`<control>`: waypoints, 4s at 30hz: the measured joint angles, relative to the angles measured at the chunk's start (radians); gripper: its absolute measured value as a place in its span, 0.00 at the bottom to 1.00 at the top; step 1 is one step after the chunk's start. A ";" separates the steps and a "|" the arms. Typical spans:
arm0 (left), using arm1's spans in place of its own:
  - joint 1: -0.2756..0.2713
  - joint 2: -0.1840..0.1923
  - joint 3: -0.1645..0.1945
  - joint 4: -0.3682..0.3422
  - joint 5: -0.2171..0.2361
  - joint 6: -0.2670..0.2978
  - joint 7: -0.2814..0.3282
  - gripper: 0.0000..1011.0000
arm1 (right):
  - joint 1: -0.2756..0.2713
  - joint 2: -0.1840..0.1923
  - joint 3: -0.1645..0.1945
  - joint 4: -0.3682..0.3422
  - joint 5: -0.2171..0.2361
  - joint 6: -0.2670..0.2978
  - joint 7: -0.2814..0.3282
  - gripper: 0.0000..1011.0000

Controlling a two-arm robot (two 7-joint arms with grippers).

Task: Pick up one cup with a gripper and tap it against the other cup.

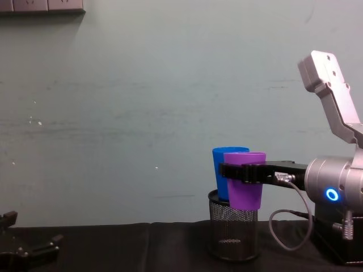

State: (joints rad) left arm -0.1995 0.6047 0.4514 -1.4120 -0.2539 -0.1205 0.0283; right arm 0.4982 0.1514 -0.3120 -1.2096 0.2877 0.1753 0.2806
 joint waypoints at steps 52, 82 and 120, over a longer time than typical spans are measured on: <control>0.000 0.000 0.000 0.000 0.000 0.000 0.000 0.99 | -0.008 0.002 -0.001 -0.014 -0.001 0.004 -0.001 0.72; 0.000 0.000 0.000 0.000 0.000 0.000 0.000 0.99 | -0.328 0.055 -0.015 -0.183 -0.059 -0.239 0.006 0.72; 0.000 0.000 0.000 0.000 0.000 0.000 0.000 0.99 | -0.393 0.062 0.038 -0.320 -0.048 -0.209 0.002 0.99</control>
State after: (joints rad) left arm -0.1995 0.6047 0.4514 -1.4120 -0.2539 -0.1206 0.0283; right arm 0.1056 0.2130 -0.2738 -1.5298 0.2398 -0.0335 0.2822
